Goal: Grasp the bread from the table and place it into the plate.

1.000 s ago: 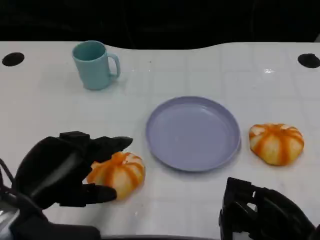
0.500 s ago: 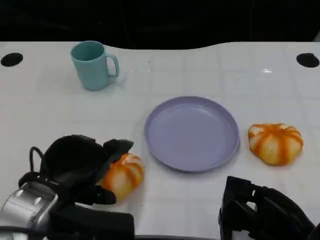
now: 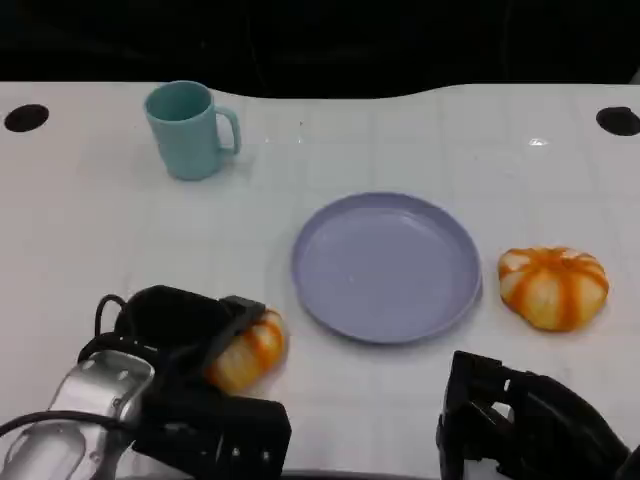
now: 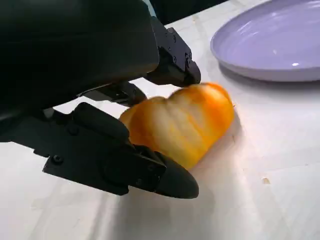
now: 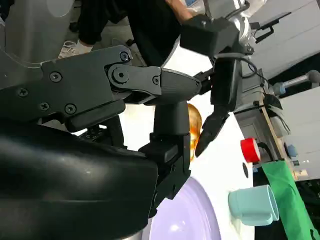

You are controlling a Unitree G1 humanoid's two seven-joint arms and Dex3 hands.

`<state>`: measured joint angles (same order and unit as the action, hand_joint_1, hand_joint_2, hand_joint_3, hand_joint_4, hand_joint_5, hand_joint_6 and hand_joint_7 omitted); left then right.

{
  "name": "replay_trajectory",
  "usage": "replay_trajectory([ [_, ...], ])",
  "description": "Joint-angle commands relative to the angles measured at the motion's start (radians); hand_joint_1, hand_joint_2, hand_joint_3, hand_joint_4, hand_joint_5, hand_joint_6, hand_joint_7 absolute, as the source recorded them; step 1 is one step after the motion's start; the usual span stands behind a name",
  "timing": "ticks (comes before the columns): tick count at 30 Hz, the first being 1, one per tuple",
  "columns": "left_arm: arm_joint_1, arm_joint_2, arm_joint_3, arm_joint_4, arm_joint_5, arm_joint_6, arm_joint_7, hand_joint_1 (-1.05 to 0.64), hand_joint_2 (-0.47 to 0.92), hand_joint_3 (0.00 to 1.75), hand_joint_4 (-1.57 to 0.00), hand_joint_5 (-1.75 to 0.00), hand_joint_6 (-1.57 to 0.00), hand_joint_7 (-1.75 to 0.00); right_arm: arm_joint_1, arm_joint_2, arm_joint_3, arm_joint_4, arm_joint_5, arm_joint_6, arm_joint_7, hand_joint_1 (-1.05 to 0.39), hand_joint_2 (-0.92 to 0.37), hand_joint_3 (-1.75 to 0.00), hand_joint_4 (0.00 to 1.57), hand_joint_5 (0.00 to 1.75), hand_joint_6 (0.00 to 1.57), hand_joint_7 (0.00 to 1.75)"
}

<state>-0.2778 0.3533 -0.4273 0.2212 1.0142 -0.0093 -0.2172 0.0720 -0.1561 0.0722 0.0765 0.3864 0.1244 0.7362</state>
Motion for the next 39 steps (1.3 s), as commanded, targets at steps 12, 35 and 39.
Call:
replay_trajectory([
  [12, -0.087, 0.003, -0.100, 0.475, -0.021, -0.217, 0.662, -0.35, 0.85, 0.65, -0.73, -1.74, -0.91, -0.75, 0.002, -0.013, -0.014, -0.004, 0.007, -0.005, 0.009, -0.53, -0.92, -0.49, 0.61, 1.75, 0.38, 1.75],
  [35, -0.104, -0.004, -0.084, 0.480, -0.134, -0.319, 0.990, -0.30, 0.49, 1.14, -0.87, -1.75, -0.61, -1.75, 0.007, -0.015, -0.016, -0.016, 0.014, 0.015, 0.004, -0.53, -0.92, -0.48, 0.62, 1.75, 0.38, 1.75],
  [39, -0.107, -0.006, -0.042, 0.404, -0.181, -0.335, 0.947, -0.29, 0.56, 0.96, -0.88, -1.75, -0.61, -1.68, 0.004, -0.015, -0.015, -0.007, 0.006, 0.001, 0.007, -0.53, -0.92, -0.48, 0.62, 1.75, 0.39, 1.75],
])
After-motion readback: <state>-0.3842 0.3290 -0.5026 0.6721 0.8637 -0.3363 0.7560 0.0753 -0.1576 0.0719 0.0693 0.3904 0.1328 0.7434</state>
